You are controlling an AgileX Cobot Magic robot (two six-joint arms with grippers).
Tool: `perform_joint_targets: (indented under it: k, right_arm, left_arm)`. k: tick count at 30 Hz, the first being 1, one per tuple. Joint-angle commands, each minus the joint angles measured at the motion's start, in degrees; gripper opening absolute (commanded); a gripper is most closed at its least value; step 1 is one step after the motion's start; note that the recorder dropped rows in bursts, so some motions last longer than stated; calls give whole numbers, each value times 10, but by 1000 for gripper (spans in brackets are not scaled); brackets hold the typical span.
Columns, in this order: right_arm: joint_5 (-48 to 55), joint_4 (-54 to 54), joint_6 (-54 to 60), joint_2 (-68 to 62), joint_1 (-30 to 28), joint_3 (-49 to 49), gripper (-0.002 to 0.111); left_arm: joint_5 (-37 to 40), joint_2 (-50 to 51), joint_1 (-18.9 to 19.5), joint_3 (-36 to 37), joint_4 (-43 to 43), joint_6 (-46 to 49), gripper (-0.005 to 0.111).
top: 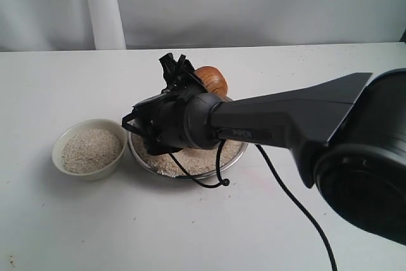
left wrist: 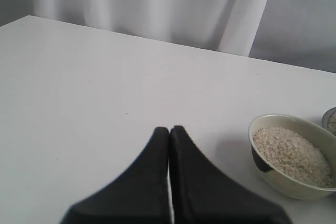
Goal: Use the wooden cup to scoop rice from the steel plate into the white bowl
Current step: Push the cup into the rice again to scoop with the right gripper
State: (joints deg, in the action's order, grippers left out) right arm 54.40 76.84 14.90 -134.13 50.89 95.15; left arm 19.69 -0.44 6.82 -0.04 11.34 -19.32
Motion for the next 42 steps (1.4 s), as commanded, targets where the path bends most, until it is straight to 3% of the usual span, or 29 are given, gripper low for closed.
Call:
perform_joint_targets:
  k: [1, 42]
  right_arm:
    - [-2, 7, 3, -6, -6, 0, 0]
    - [-91, -184, 33, -14, -8, 2, 0]
  left_arm:
    - [-4, 4, -1, 0, -3, -1, 0]
    - [-4, 4, -1, 0, -3, -1, 0]
